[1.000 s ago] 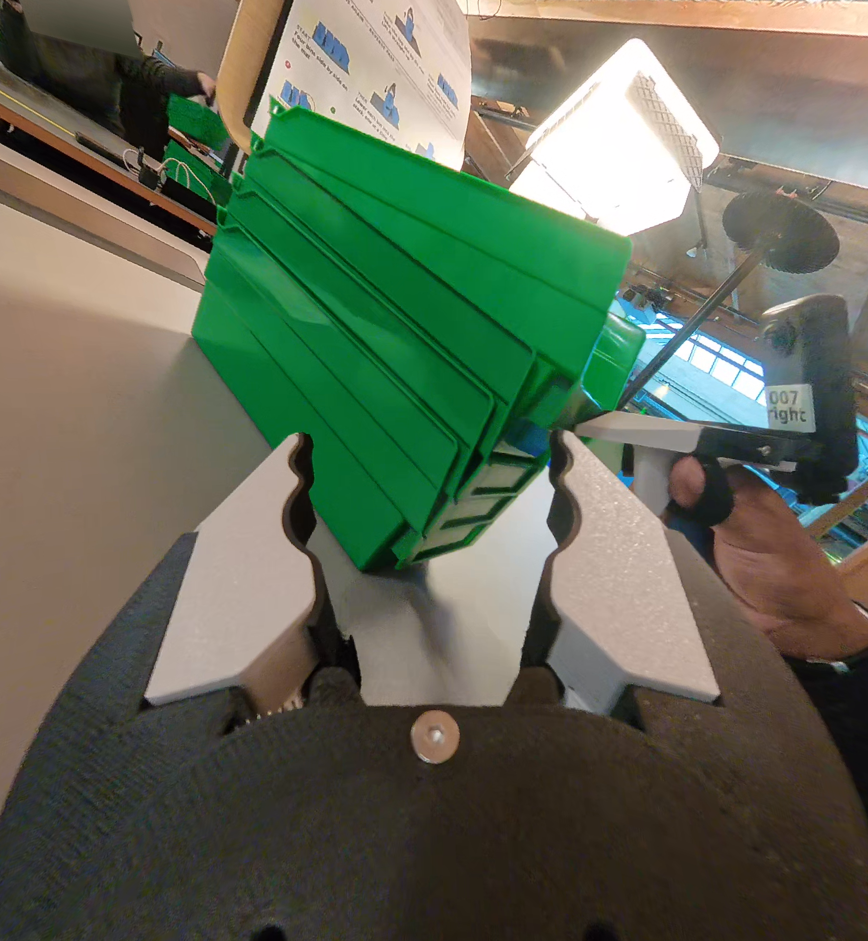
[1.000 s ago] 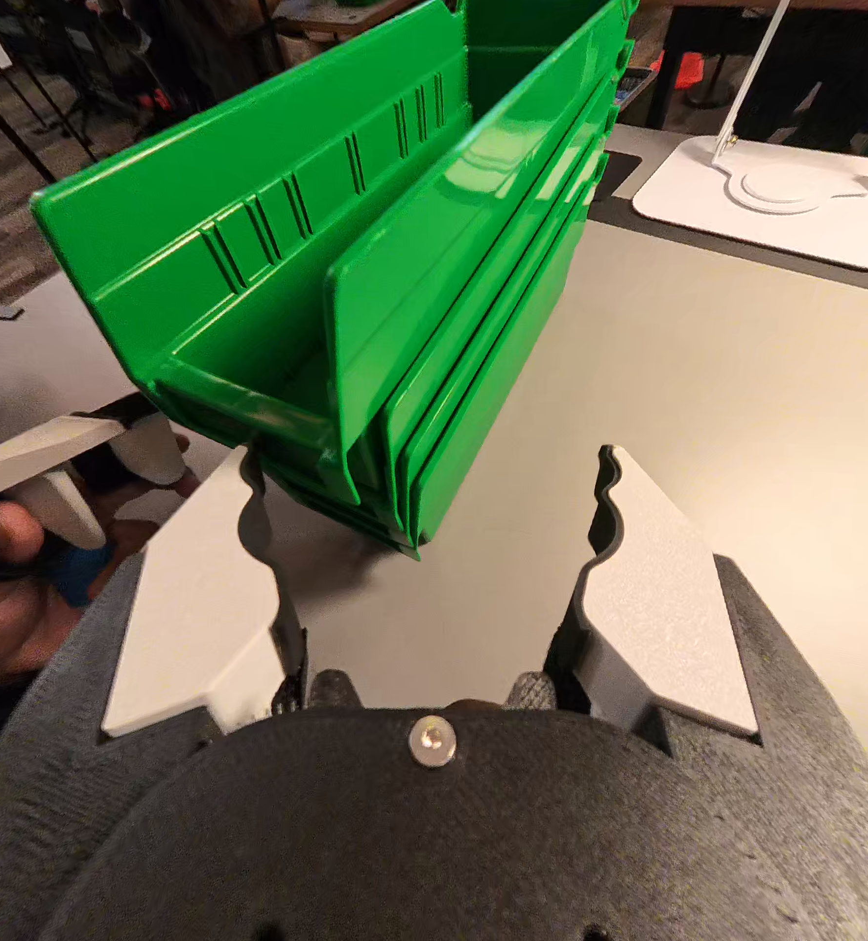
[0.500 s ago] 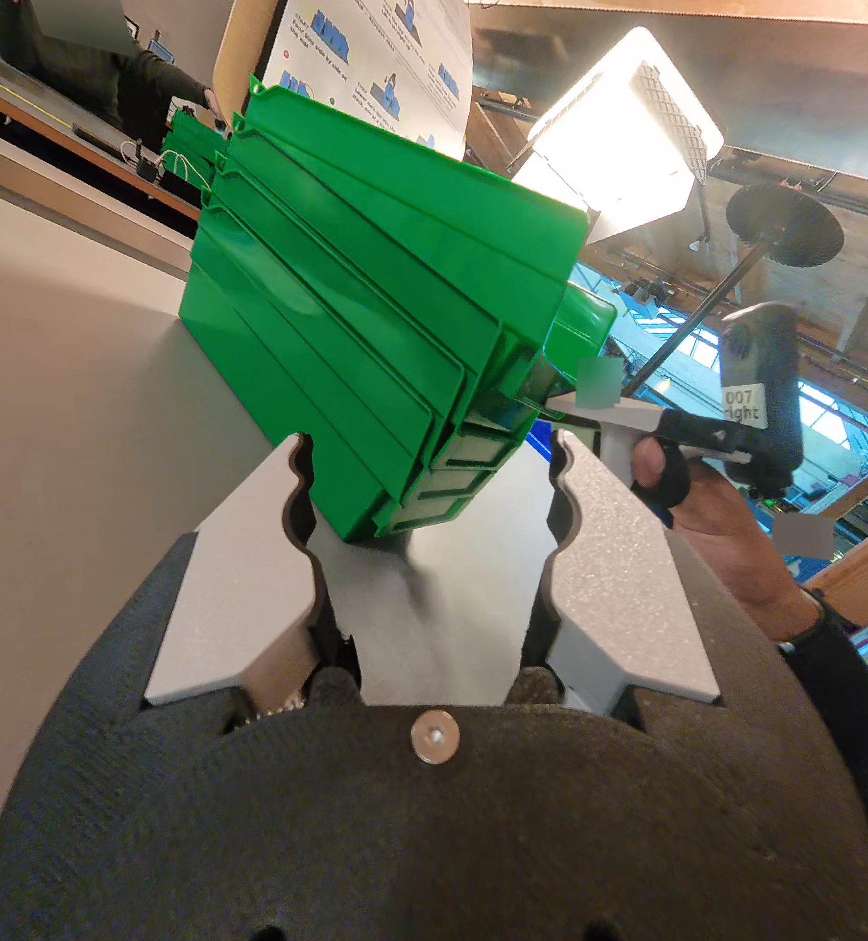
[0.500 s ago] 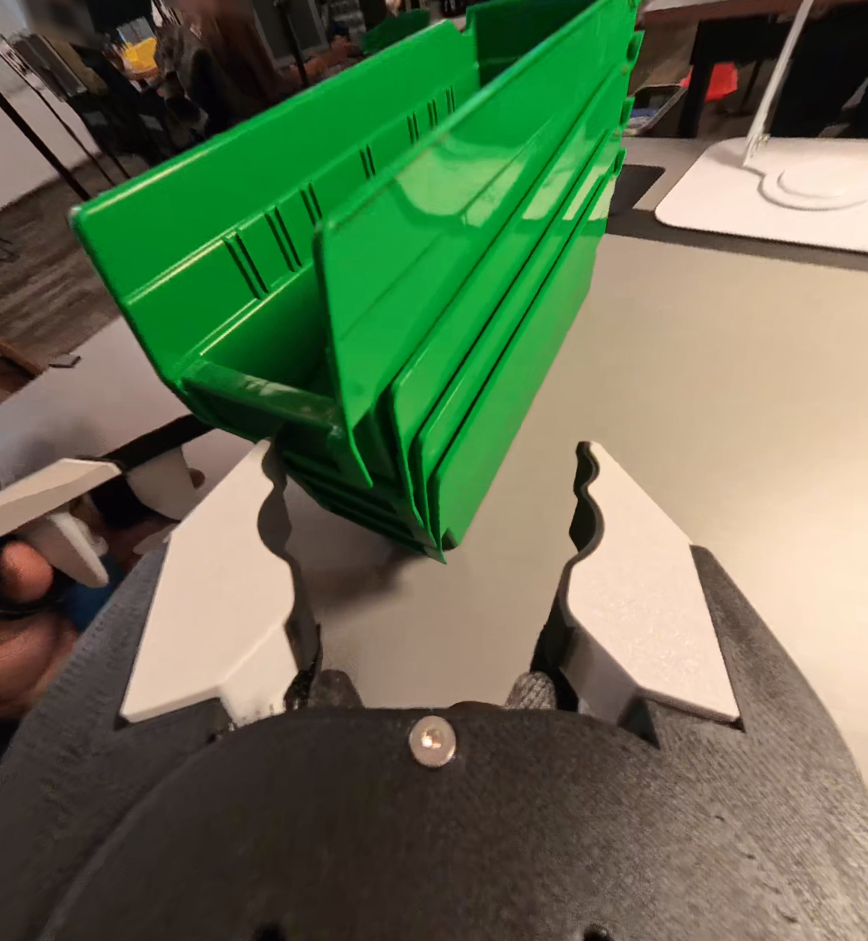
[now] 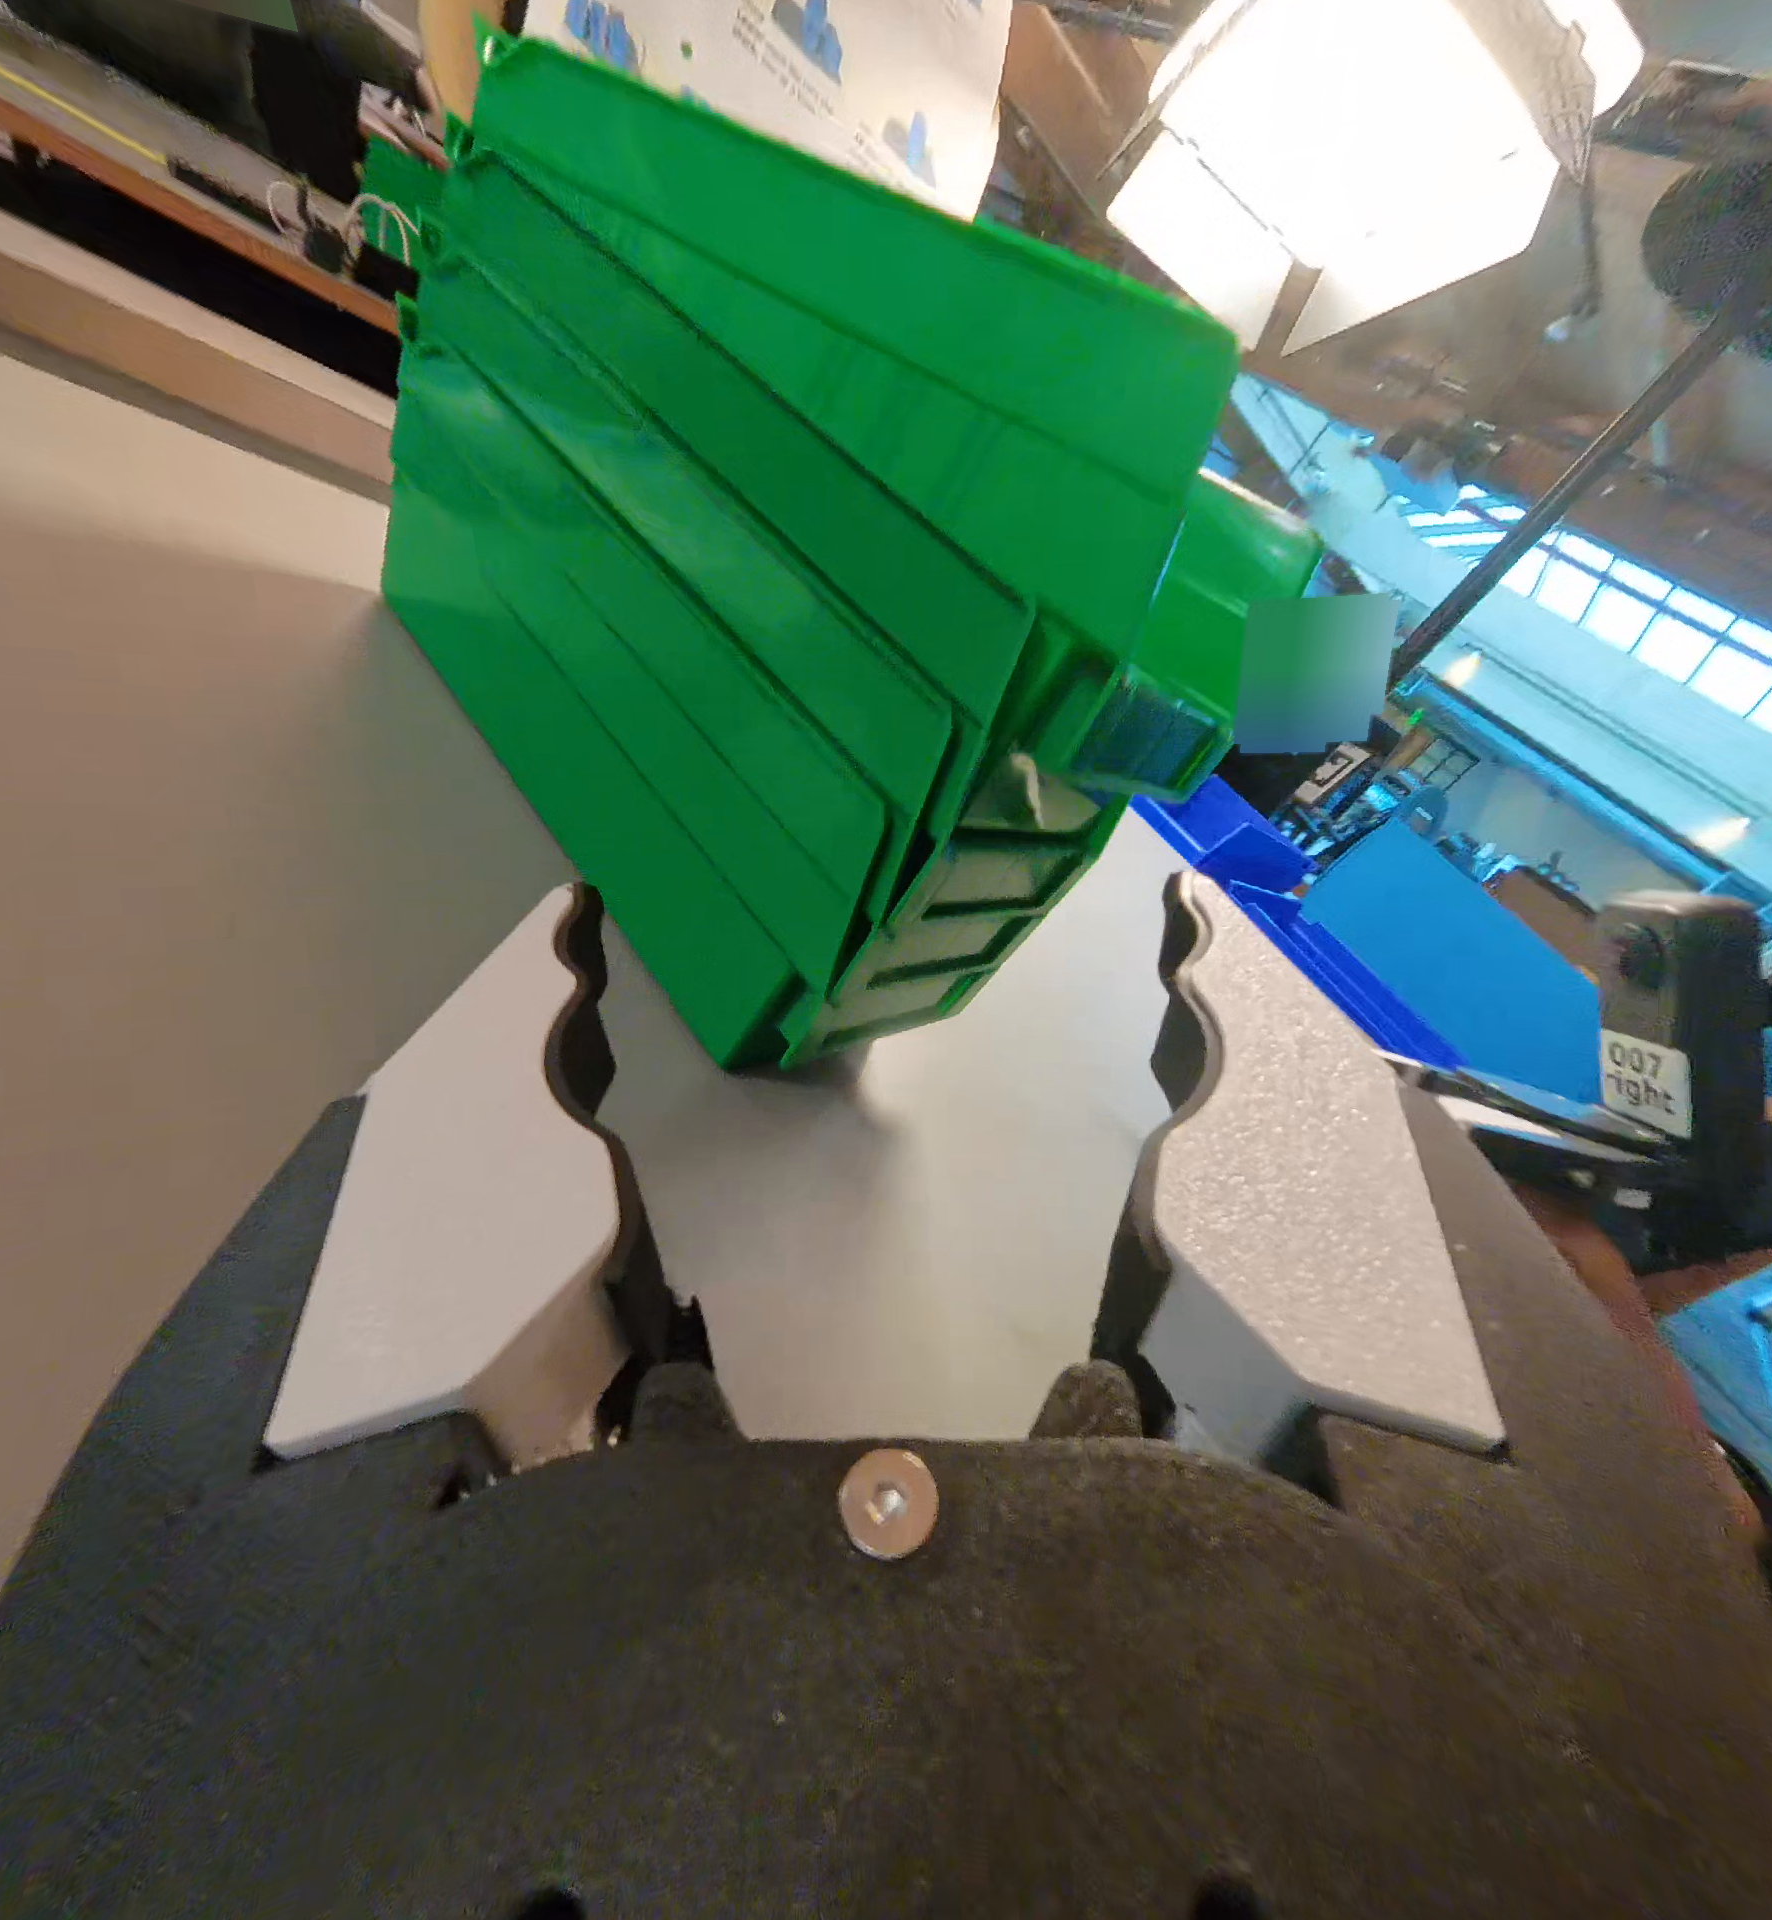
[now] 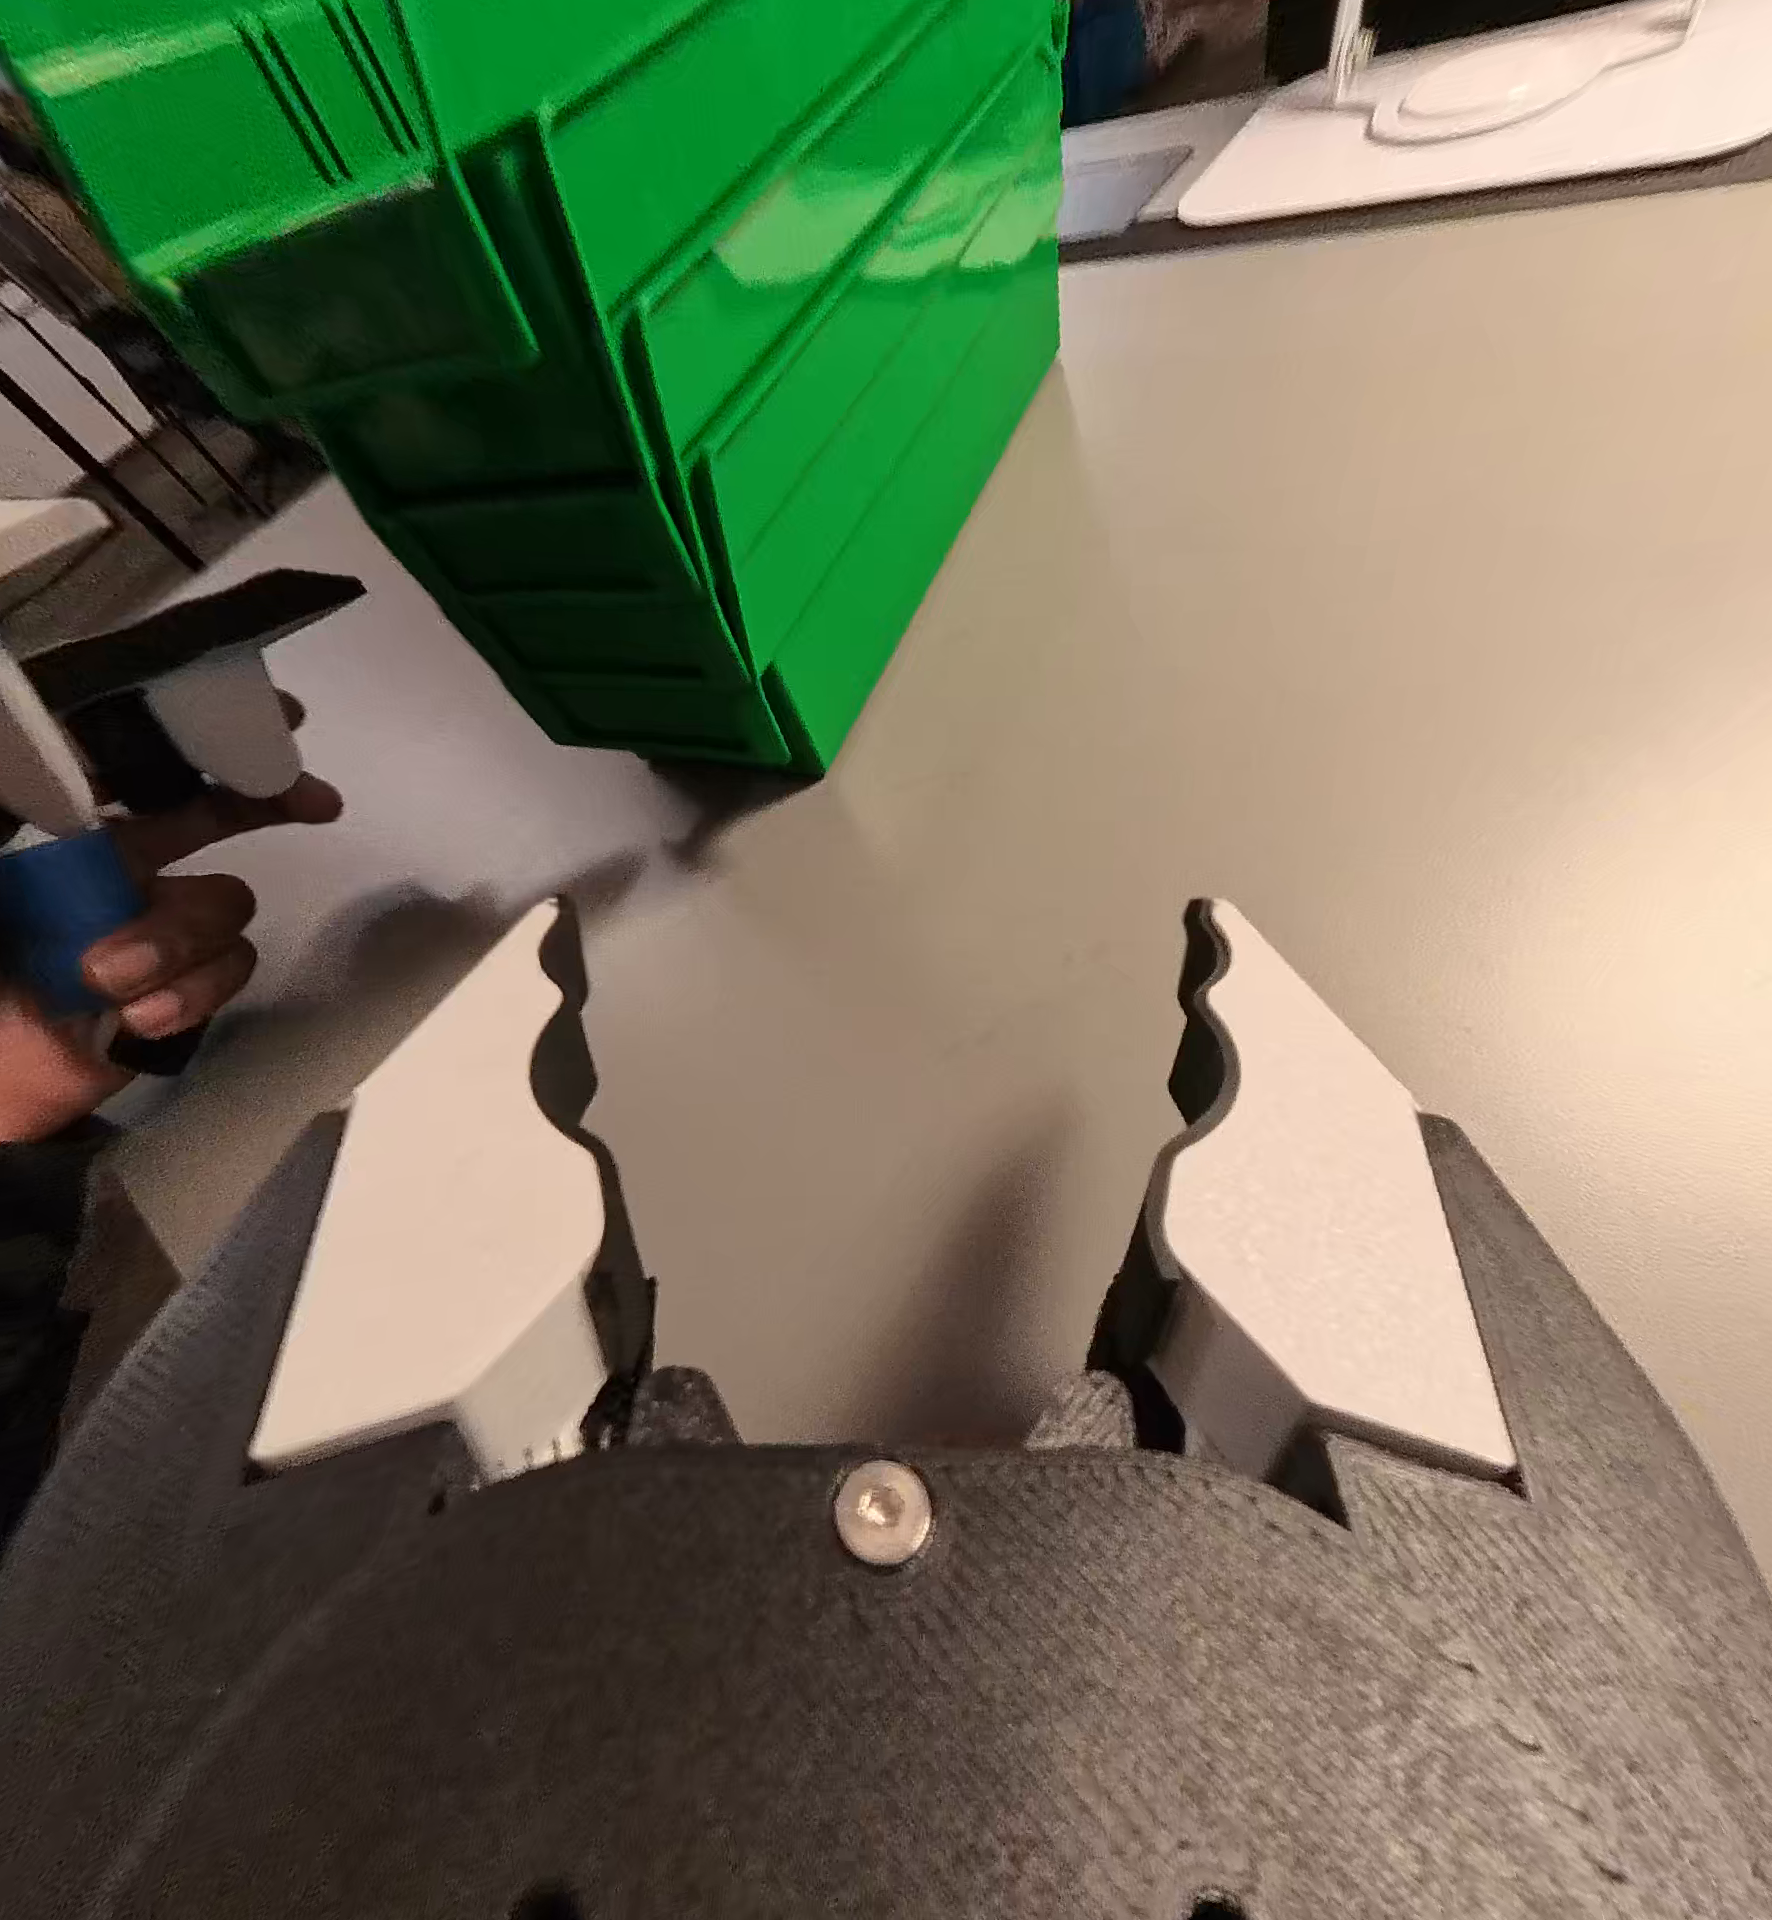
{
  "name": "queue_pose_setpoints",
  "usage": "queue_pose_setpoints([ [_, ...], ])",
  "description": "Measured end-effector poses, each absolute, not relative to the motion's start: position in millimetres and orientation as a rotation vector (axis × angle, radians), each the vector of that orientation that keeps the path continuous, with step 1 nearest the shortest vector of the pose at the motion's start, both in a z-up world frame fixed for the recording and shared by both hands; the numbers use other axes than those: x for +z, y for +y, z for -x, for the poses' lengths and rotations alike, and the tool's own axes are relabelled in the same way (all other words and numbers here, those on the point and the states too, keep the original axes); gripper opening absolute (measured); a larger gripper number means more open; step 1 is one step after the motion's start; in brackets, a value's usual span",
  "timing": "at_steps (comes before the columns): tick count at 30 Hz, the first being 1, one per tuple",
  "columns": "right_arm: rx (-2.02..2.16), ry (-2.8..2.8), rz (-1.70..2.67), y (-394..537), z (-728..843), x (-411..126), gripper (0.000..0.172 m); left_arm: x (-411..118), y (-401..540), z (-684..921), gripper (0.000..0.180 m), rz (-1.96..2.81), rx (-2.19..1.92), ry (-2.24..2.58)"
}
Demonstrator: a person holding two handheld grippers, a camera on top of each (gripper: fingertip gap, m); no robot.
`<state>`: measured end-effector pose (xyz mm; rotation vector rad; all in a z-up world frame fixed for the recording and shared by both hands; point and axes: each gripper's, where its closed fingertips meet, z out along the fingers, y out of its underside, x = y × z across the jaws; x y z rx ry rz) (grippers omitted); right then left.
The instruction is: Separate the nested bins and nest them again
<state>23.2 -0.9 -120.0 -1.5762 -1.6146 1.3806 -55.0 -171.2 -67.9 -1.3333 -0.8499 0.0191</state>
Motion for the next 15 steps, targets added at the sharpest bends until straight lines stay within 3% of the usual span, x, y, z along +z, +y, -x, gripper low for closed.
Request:
queue_pose_setpoints([
  [9,1.537,-1.578,1.543,1,-33,-109,0.114,35,-166,85,0.117,1.555,0.399,-0.782],
  [15,1.662,-1.552,1.536,1,-36,-102,0.114,62,-133,100,0.122,1.803,0.463,-0.742],
])
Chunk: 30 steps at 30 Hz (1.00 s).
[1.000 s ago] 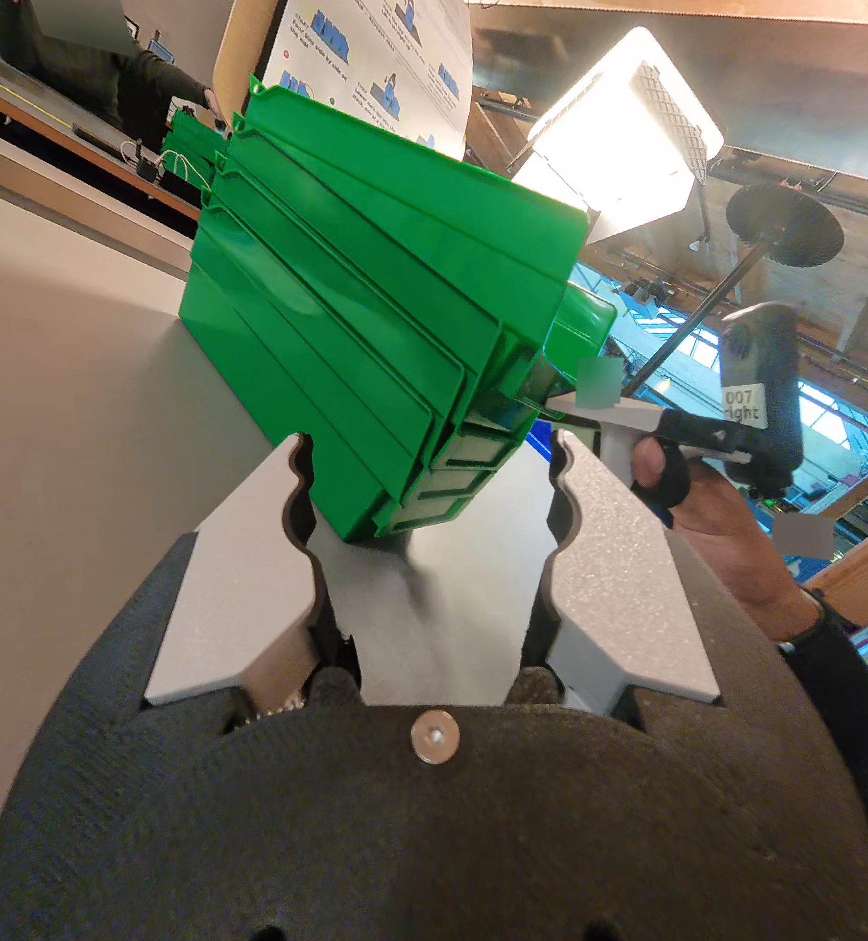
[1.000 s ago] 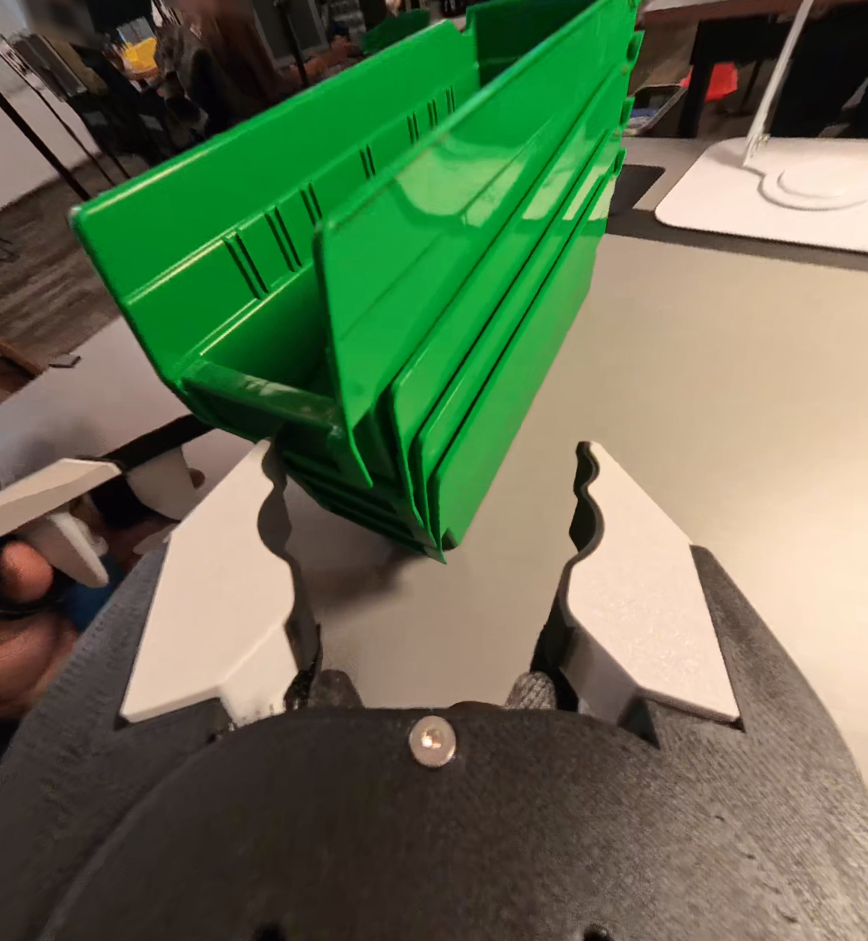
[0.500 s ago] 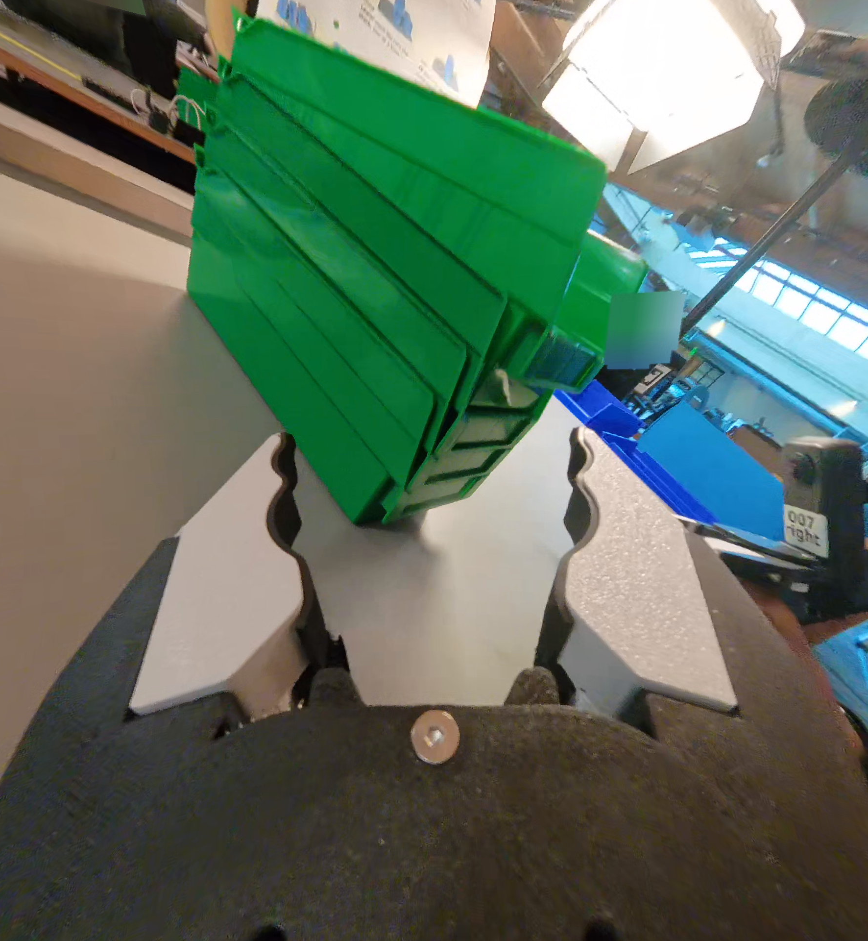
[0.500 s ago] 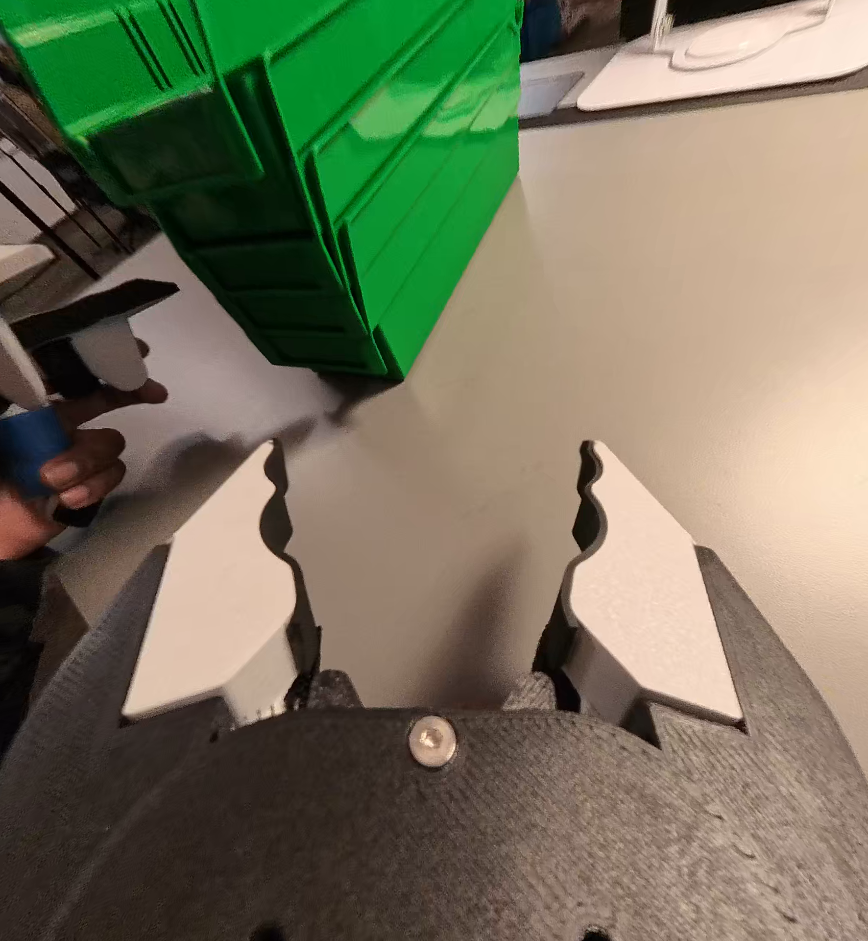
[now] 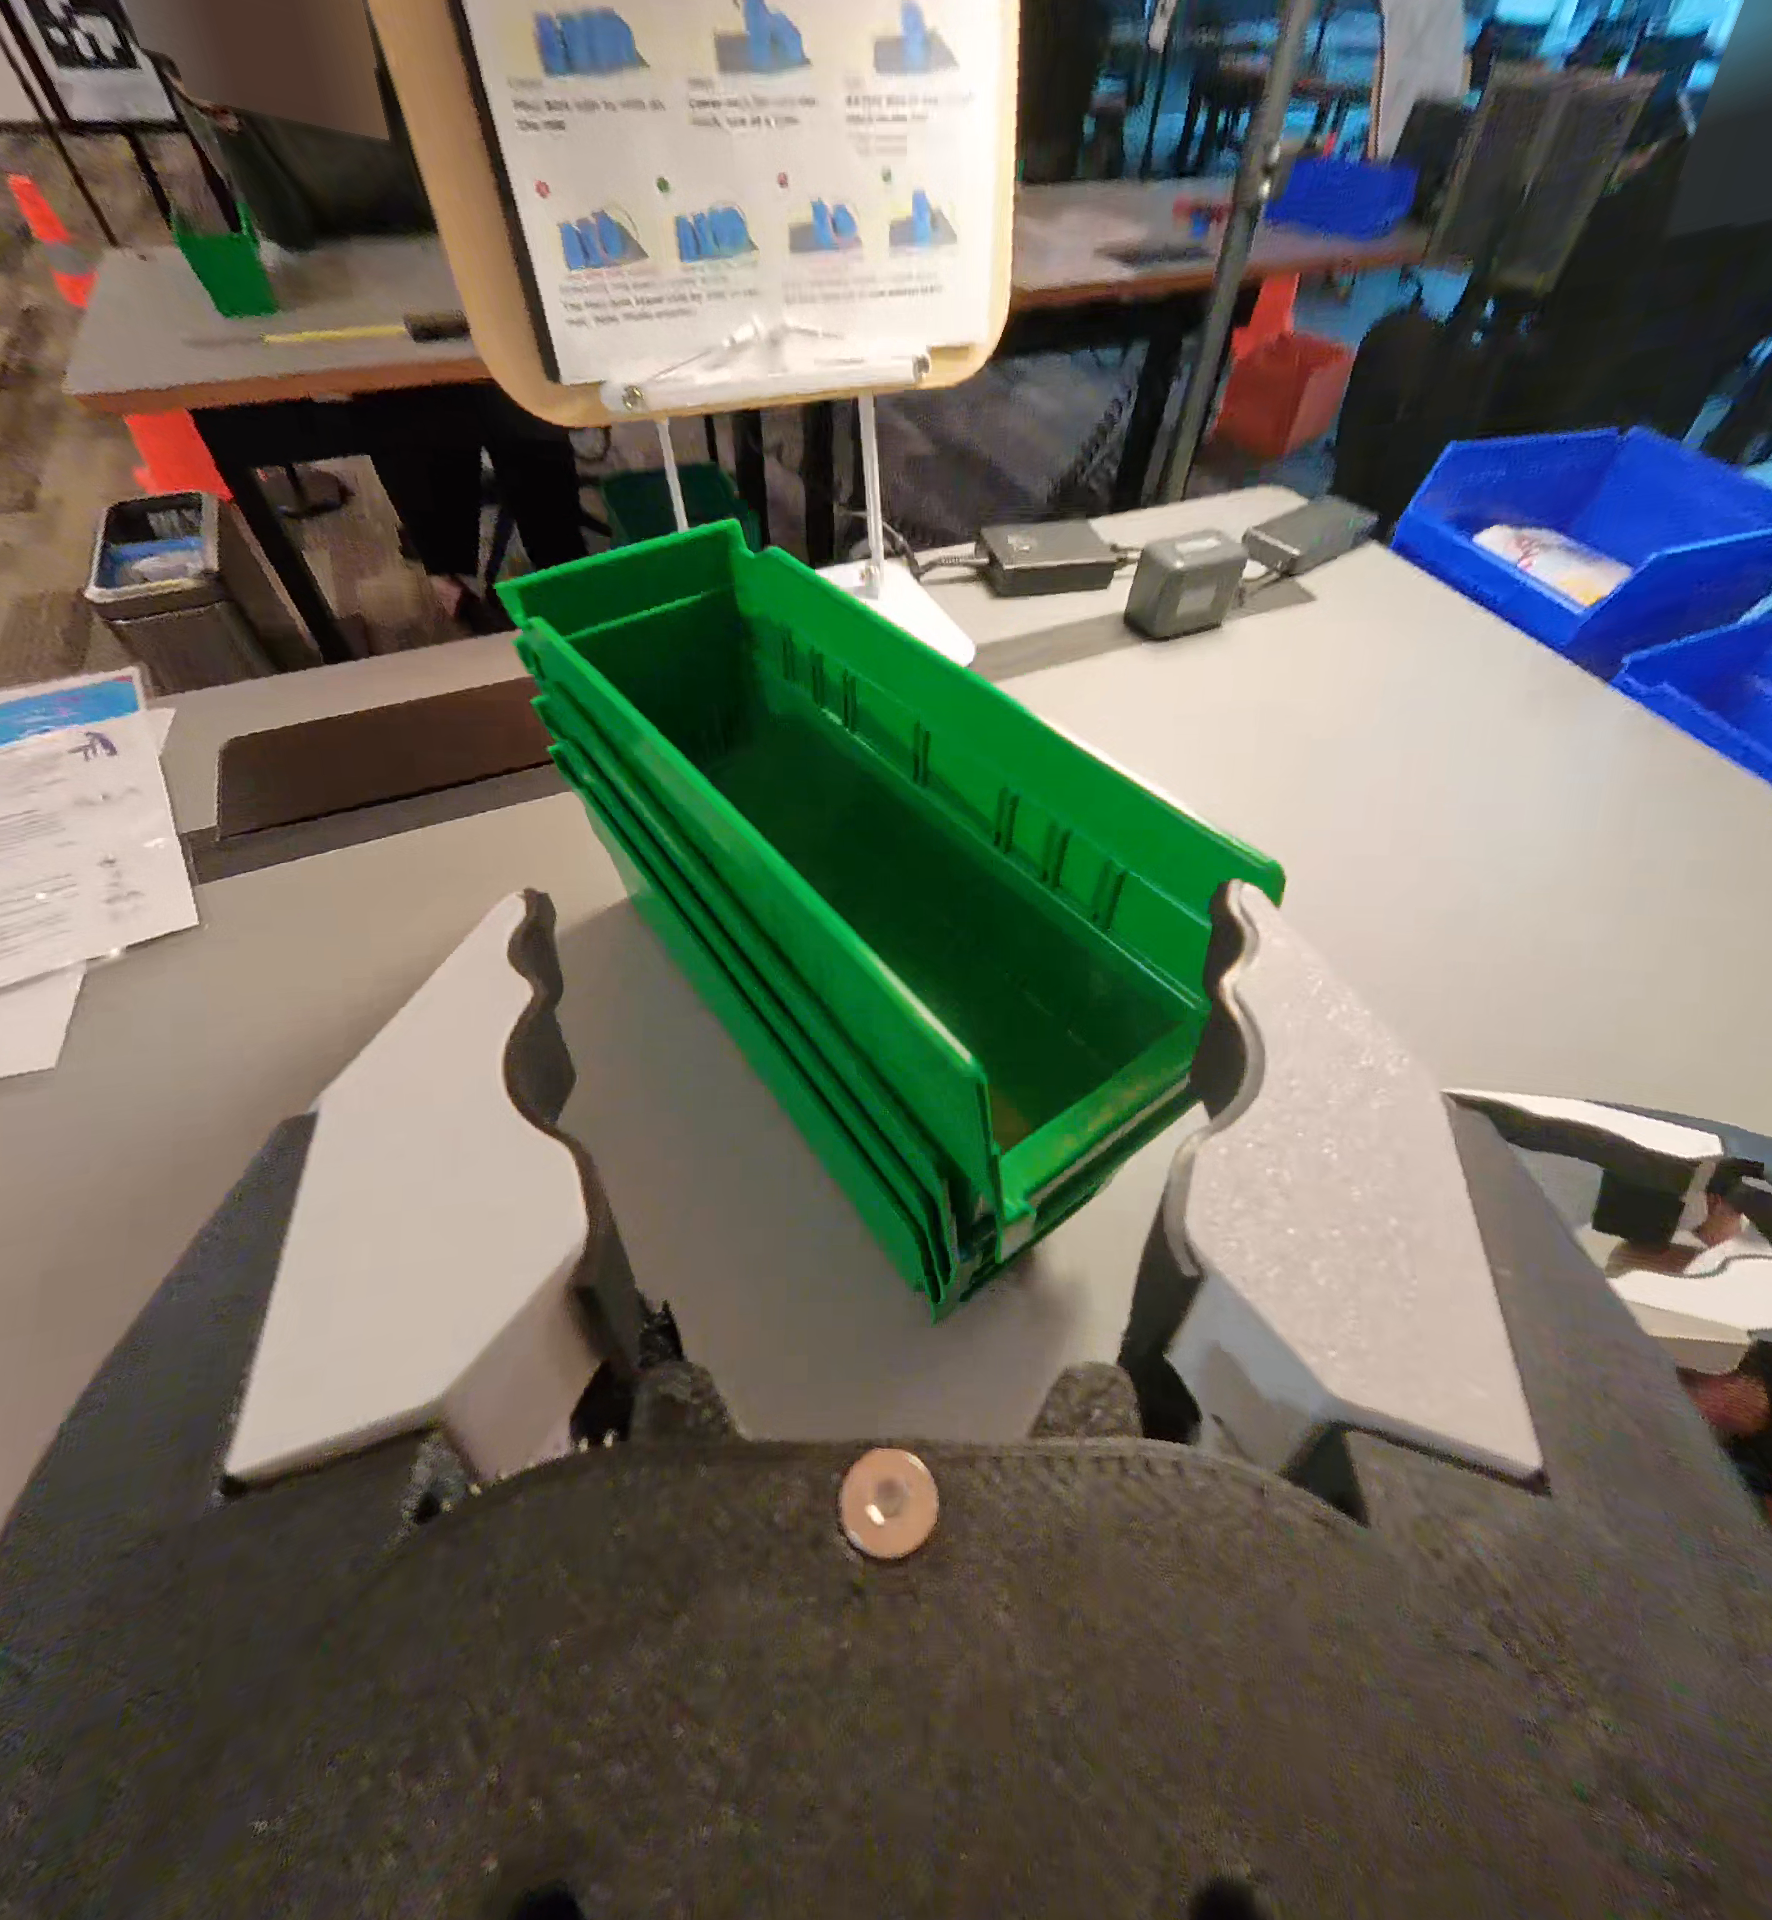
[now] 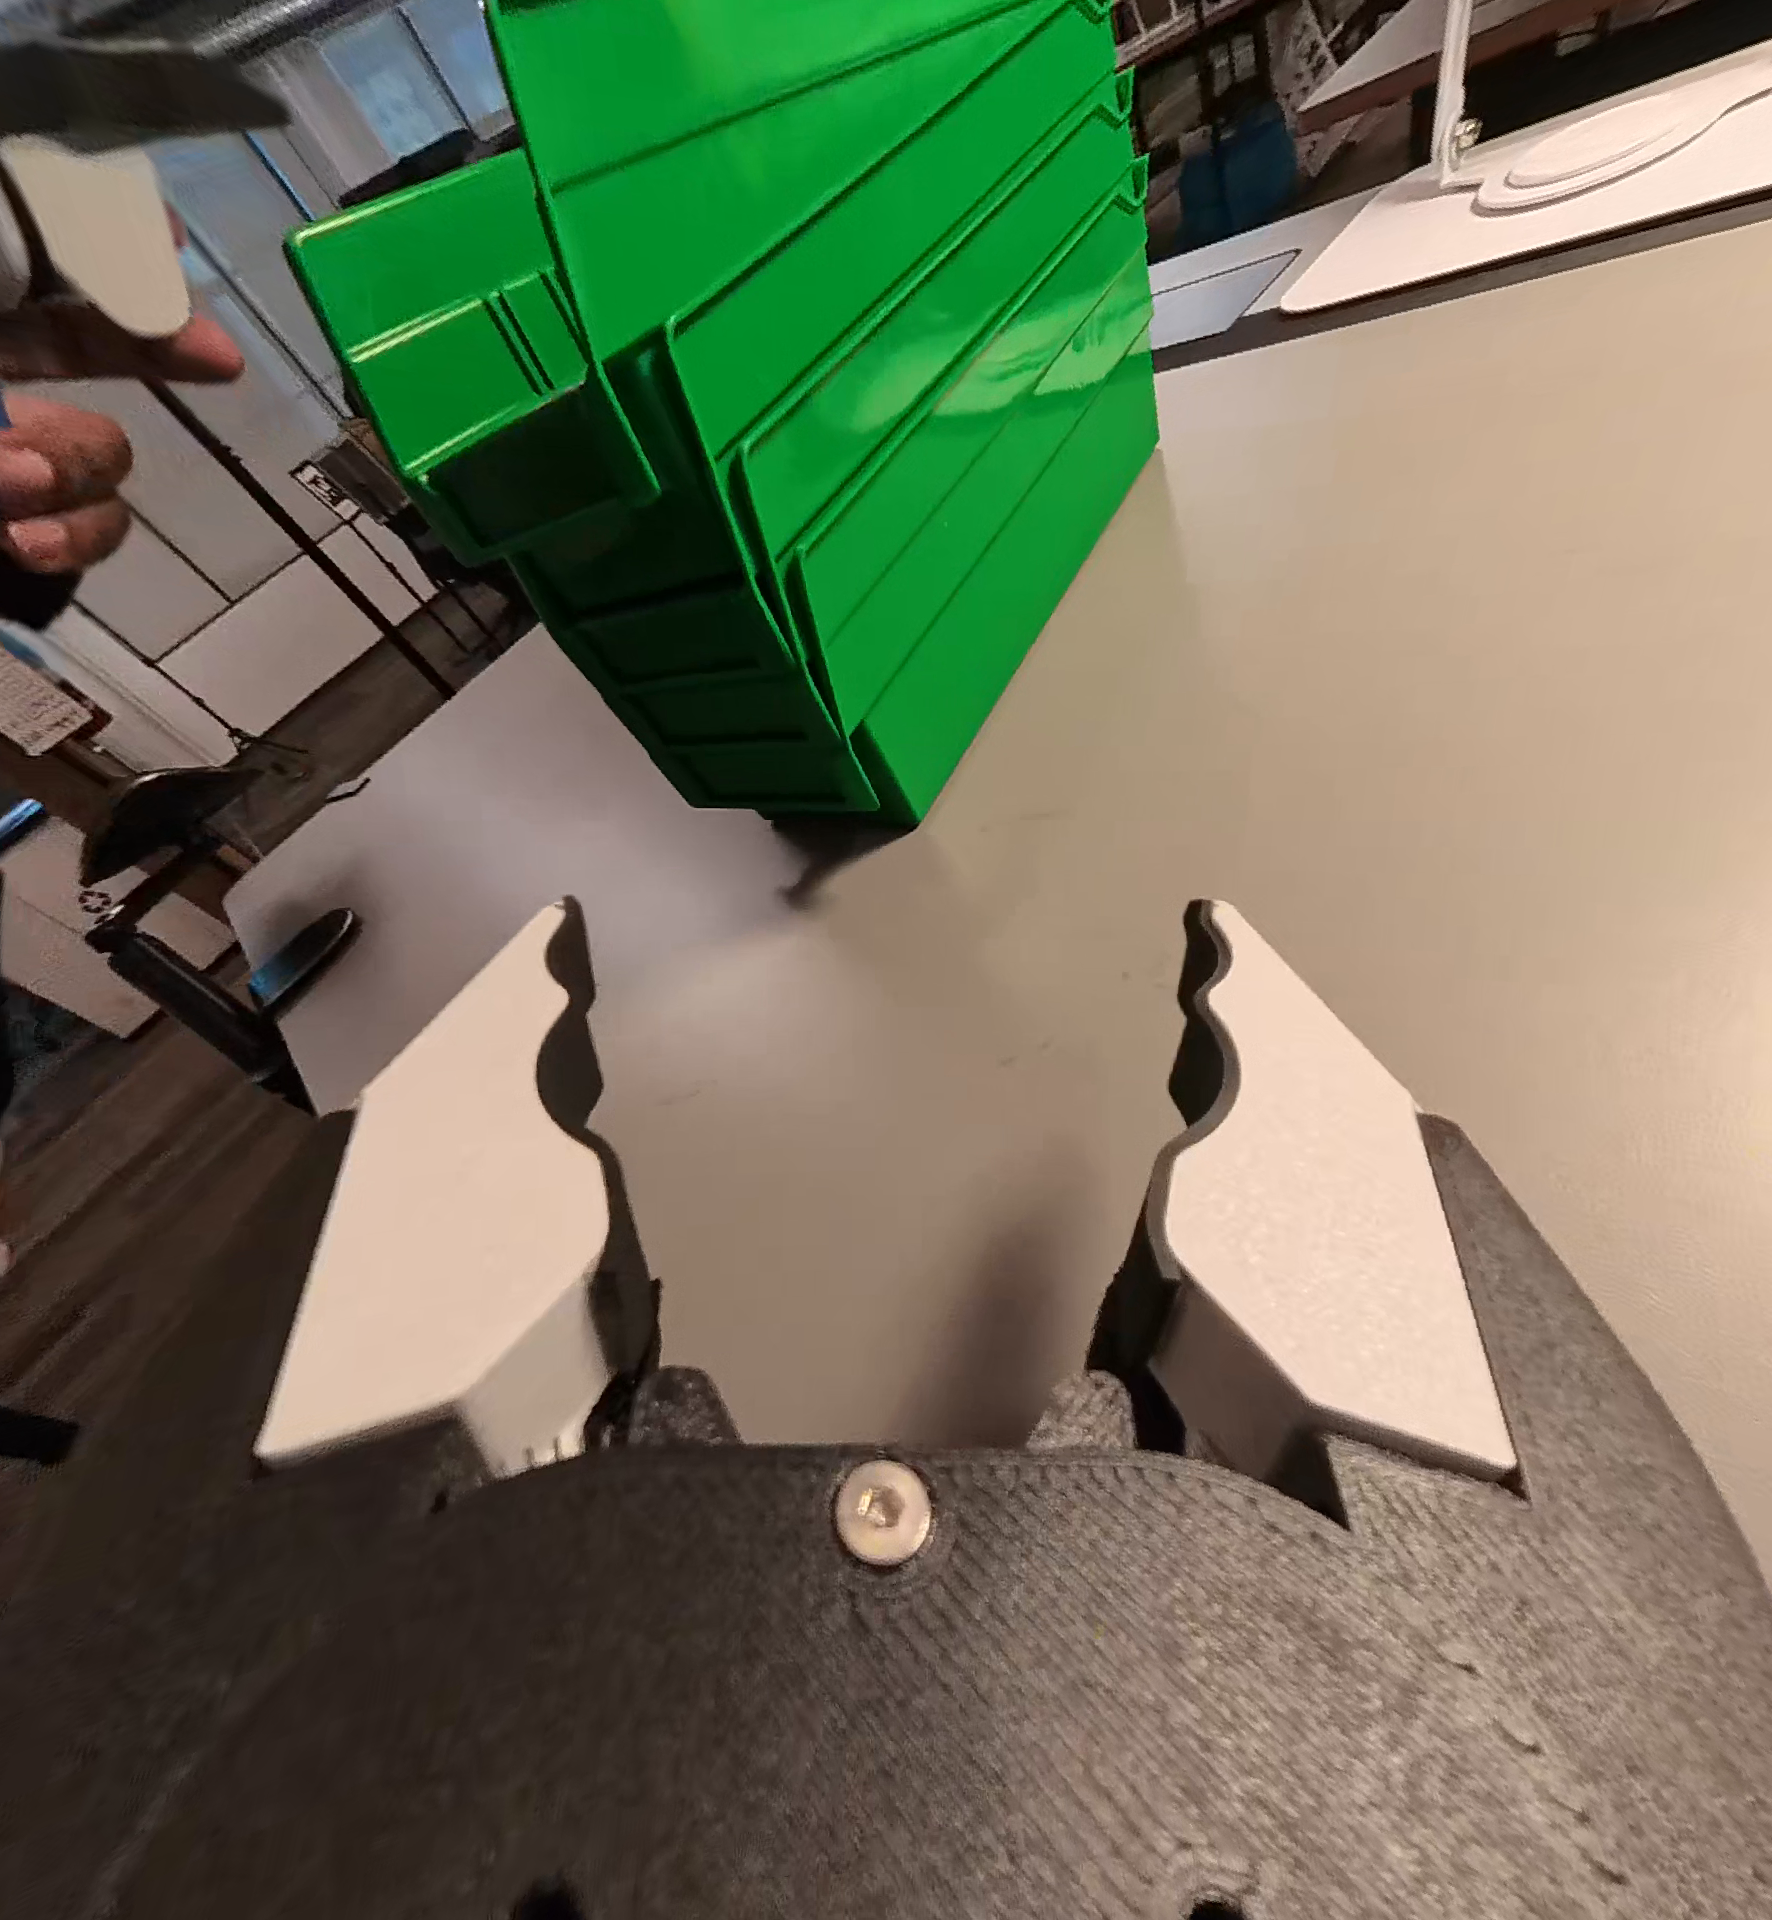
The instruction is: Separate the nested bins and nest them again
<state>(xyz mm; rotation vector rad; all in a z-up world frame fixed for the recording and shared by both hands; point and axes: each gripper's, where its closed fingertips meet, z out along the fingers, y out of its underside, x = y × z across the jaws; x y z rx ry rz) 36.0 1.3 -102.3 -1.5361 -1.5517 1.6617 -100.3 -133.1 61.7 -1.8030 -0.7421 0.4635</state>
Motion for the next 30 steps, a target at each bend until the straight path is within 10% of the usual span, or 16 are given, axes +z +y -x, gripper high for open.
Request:
queue_pose_setpoints([
  [30,1.897,-1.395,1.544,14,-44,-87,0.111,25,-58,196,0.143,2.303,0.468,-1.14],
])
